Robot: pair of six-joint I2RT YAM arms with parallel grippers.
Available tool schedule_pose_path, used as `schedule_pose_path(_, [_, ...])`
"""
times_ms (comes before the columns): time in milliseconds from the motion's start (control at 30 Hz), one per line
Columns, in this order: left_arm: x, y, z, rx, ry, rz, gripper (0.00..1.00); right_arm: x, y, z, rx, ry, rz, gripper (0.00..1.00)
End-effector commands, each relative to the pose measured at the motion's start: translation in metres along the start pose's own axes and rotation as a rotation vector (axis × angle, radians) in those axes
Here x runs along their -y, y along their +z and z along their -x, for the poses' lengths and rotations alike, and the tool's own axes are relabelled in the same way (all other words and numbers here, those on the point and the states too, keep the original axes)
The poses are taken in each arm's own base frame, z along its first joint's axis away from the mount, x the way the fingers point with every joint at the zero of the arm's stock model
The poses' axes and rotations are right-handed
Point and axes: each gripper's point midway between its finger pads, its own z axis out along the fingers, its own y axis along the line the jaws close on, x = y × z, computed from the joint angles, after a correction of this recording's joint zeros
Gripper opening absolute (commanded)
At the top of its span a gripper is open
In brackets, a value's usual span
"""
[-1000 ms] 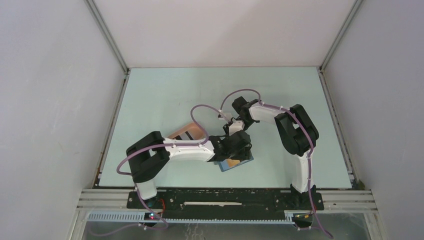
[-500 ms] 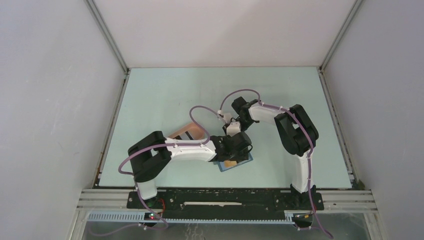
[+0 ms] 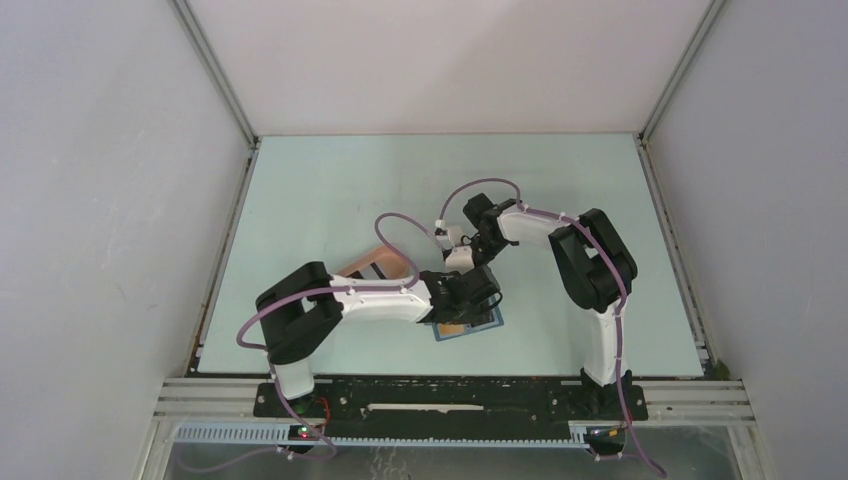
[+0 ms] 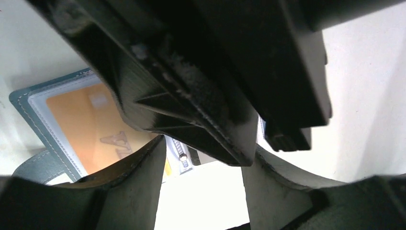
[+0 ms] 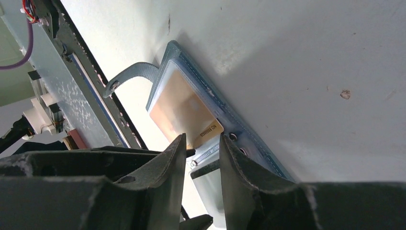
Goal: Put the credit cards into the card holder
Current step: Insert the credit card into the card holder.
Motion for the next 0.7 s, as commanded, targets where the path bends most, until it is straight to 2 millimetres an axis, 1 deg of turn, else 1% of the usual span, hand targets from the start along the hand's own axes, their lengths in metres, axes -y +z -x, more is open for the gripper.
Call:
schedule_pose_path(0, [-0.009, -0.006, 0.013, 0.039, -0.066, 0.036, 0.63, -0.007, -0.018, 0.017, 0.057, -0.059, -0.009, 0.40])
schedule_pose_path(100, [-0.012, -0.009, 0.015, 0.048, -0.073, 0.040, 0.63, -0.007, -0.022, 0.018, 0.069, -0.062, -0.006, 0.41])
schedule_pose_path(233, [-0.007, -0.017, 0.024, 0.075, -0.049, 0.013, 0.63, -0.010, -0.029, 0.020, 0.086, -0.085, 0.001, 0.42])
schedule_pose_path(300, [-0.004, -0.025, 0.029, 0.090, -0.027, -0.012, 0.63, -0.013, -0.034, 0.022, 0.098, -0.105, 0.001, 0.43])
schedule_pose_path(467, [-0.002, -0.042, 0.038, 0.130, 0.017, -0.081, 0.64, -0.020, -0.049, 0.025, 0.133, -0.156, 0.012, 0.44])
schedule_pose_path(633, [-0.005, -0.062, 0.047, 0.204, 0.092, -0.177, 0.63, -0.030, -0.063, 0.025, 0.161, -0.228, 0.041, 0.41])
schedule_pose_path(667, [-0.006, -0.070, 0.051, 0.229, 0.109, -0.206, 0.63, -0.033, -0.066, 0.024, 0.165, -0.242, 0.043, 0.40])
